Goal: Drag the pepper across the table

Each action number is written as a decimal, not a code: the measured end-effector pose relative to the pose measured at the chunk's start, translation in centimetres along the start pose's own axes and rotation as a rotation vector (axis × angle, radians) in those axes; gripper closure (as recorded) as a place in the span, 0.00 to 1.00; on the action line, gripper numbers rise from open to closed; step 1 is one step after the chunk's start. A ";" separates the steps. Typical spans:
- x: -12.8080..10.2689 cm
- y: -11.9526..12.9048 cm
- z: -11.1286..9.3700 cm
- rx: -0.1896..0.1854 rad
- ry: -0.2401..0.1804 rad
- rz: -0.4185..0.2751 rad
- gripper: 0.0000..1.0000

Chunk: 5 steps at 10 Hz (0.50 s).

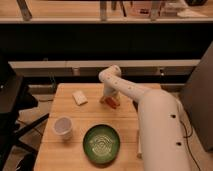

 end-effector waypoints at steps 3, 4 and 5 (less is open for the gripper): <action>-0.2 -0.2 -0.8 0.003 -0.005 0.000 0.88; -0.2 -0.1 -0.9 0.001 -0.007 -0.001 0.97; -0.3 0.0 -1.1 -0.002 -0.007 -0.002 1.00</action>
